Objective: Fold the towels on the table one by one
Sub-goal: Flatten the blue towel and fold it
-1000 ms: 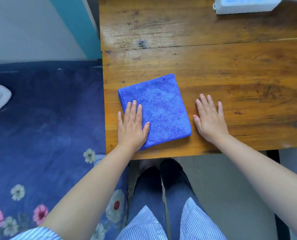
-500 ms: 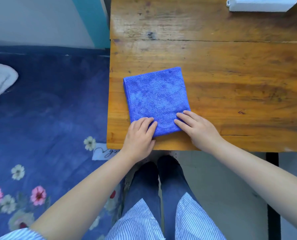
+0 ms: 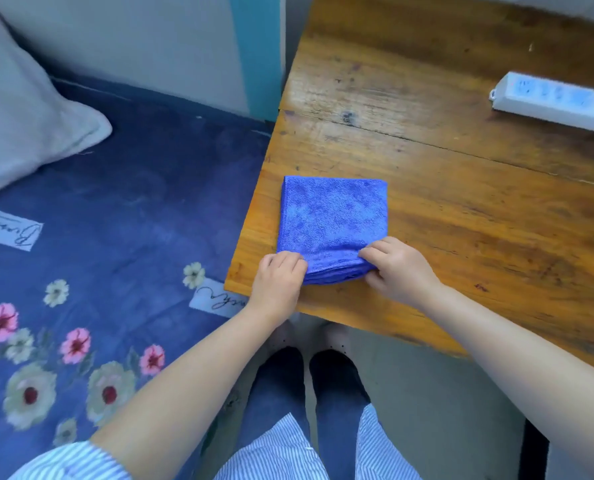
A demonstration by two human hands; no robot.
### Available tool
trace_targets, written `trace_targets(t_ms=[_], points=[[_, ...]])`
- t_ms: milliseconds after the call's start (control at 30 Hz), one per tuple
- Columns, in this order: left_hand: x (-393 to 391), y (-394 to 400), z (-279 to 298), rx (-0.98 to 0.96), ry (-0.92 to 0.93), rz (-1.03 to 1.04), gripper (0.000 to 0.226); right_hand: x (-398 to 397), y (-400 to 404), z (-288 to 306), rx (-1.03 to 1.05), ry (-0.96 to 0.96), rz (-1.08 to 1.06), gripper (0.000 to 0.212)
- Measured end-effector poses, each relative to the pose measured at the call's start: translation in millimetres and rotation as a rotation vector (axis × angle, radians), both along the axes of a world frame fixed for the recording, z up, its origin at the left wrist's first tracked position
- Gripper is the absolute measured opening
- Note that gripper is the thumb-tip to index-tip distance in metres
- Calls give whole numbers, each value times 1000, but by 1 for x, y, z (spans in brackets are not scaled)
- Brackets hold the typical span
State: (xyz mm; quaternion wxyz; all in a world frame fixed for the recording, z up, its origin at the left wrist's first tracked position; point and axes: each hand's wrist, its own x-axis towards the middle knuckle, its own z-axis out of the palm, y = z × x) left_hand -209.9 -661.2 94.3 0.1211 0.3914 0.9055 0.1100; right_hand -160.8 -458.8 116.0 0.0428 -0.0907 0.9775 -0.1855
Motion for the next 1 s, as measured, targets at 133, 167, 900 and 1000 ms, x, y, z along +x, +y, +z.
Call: trace_targets(t_ms=[133, 167, 900, 1000], points=[[1, -6, 23, -5, 15, 182, 39, -14, 3, 20, -34, -95, 41, 12], [1, -9, 31, -4, 14, 246, 35, -21, 1, 28, -49, -89, 46, 12], [186, -317, 276, 330, 339, 1607, 23, -2, -377, 217, -500, 95, 745, 45], [265, -370, 299, 373, 488, 1726, 23, 63, -451, 246, -562, 114, 777, 36]])
